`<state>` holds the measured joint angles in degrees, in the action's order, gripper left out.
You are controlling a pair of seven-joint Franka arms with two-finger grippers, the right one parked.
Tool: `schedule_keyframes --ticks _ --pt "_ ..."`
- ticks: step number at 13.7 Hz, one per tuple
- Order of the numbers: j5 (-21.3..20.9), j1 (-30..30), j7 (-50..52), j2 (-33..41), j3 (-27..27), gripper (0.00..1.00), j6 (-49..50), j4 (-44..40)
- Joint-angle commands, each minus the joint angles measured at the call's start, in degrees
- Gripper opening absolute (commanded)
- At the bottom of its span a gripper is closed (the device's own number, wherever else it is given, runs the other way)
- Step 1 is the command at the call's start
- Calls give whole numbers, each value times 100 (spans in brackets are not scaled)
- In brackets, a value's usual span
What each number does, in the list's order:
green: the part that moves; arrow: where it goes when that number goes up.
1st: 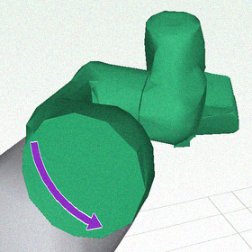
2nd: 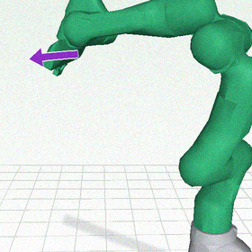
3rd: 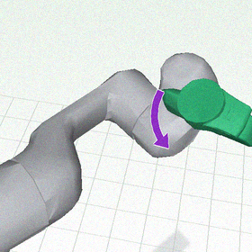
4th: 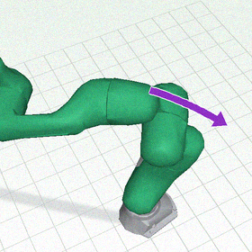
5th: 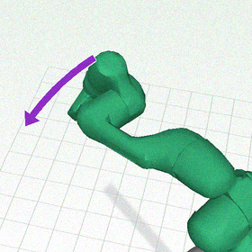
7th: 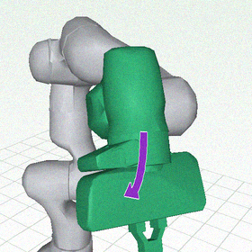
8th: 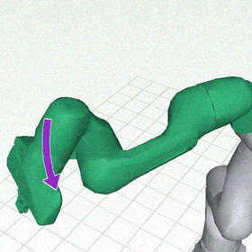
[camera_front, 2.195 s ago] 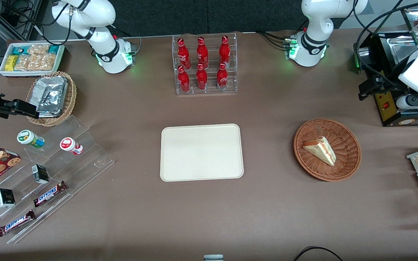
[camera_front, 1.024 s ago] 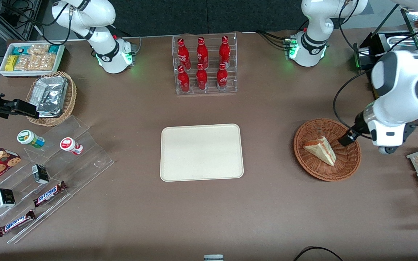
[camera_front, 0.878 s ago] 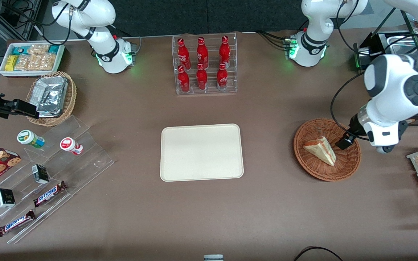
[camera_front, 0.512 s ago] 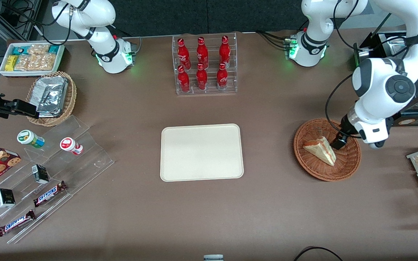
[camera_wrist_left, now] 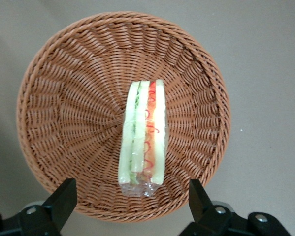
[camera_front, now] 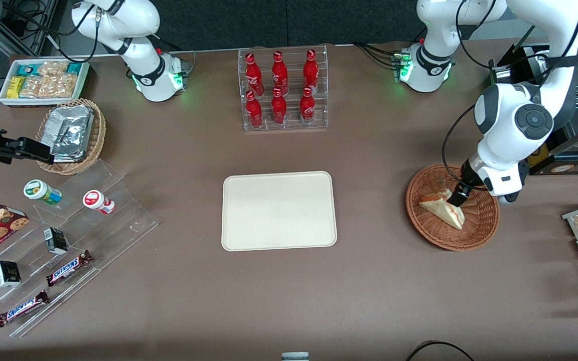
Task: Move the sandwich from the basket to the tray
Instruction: 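Lower the left gripper onto the sandwich and close on its wrapped edge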
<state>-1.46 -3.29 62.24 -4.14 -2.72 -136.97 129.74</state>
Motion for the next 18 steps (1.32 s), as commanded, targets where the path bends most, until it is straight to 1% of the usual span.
schedule_keyframes --ticks 1,9,12,13,14,15,16,17,18 --pt "6 -181 209 -200 17 100 -312 69" --pt "-82 -137 218 -675 34 100 -752 192" --pt "-82 -137 218 -728 43 100 -814 210" --pt "-82 -137 227 -763 43 92 -814 201" --pt "-82 -137 245 -781 52 56 -814 192" --pt "-82 -137 245 -781 52 25 -814 183" --pt "-82 -137 245 -781 61 3 -814 183" --pt "-99 -137 236 -781 61 0 -814 183" --pt "-108 -137 236 -781 61 0 -814 166"
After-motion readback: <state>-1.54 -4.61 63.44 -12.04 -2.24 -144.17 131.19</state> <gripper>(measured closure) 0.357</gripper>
